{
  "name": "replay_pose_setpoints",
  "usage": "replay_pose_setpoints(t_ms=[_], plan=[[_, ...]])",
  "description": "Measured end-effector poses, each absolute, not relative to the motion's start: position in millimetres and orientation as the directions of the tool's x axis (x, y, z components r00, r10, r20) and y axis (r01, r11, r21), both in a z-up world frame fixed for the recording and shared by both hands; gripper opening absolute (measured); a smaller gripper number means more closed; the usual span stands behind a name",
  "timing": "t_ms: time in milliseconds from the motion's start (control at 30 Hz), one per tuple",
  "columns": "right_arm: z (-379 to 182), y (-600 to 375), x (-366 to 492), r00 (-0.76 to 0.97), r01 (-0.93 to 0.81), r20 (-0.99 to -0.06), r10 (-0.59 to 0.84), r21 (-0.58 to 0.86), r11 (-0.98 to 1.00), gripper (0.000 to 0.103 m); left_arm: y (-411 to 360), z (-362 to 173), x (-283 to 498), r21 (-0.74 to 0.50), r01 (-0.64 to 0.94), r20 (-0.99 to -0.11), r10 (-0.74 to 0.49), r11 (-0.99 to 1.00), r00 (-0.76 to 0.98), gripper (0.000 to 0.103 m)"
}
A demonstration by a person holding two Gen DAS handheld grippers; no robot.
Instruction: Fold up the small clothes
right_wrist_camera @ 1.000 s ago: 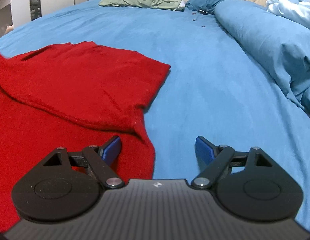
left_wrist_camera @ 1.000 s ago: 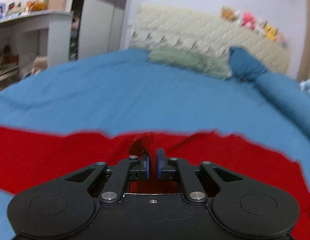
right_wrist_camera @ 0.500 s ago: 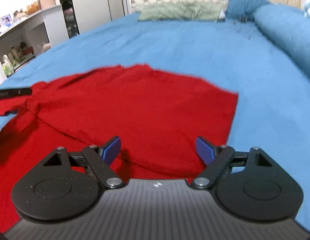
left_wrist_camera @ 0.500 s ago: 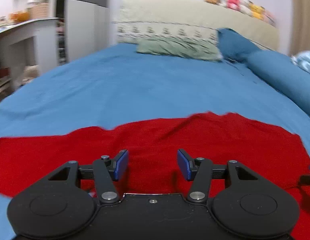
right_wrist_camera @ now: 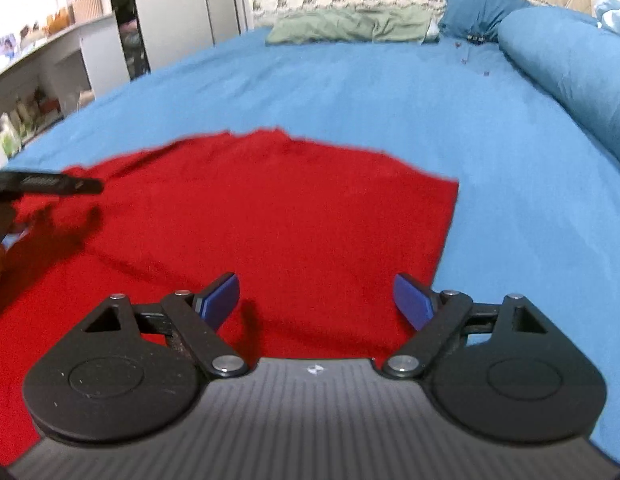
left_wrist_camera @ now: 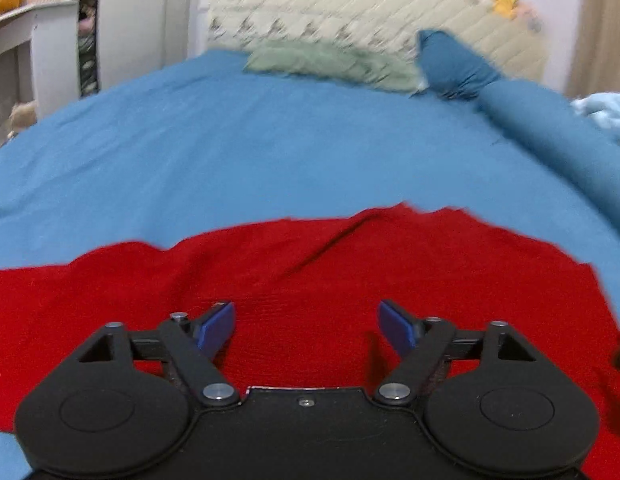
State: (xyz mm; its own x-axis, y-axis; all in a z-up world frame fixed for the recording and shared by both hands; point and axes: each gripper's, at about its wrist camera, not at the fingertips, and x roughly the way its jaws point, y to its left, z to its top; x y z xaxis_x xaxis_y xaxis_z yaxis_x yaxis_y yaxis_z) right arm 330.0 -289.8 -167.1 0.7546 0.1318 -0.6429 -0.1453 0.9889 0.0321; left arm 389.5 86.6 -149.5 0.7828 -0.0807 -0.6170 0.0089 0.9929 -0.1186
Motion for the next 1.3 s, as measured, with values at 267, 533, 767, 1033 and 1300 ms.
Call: replay_pose_setpoints(t_ms=[267,533,767,1033,1300], plan=[[-170,-312,402,0.795,-0.090,-0.593,0.125,0.089,0.992,0.100,81,-176,383,-0.097,0.005,-0.670,-0.069,0.995,0.739,0.093],[-174,-332,434,0.724,-0.038,-0.685,0.084,0.081,0.996,0.100,76,-164,380,-0.098,-0.008,-0.669,-0.060,0.995,0.741,0.093],[-108,-300,359,0.778,-0.078,-0.621,0.094,0.053,0.996,0.103,95,-100,325,-0.126,-0.050,-0.589,-0.035,0.991,0.807,0.096],[-57,-241,298,0.766,-0.157,-0.612,0.195,0.116,0.981,0.103,162,-64,268,-0.143,-0.214,-0.596,0.088,0.966,0.798,0.103],[-73,-181,295,0.704,-0.216,-0.662,0.259,0.148,0.965,0.103,268,-79,233,-0.225,-0.474,-0.617,0.252,0.851,0.746,0.103]])
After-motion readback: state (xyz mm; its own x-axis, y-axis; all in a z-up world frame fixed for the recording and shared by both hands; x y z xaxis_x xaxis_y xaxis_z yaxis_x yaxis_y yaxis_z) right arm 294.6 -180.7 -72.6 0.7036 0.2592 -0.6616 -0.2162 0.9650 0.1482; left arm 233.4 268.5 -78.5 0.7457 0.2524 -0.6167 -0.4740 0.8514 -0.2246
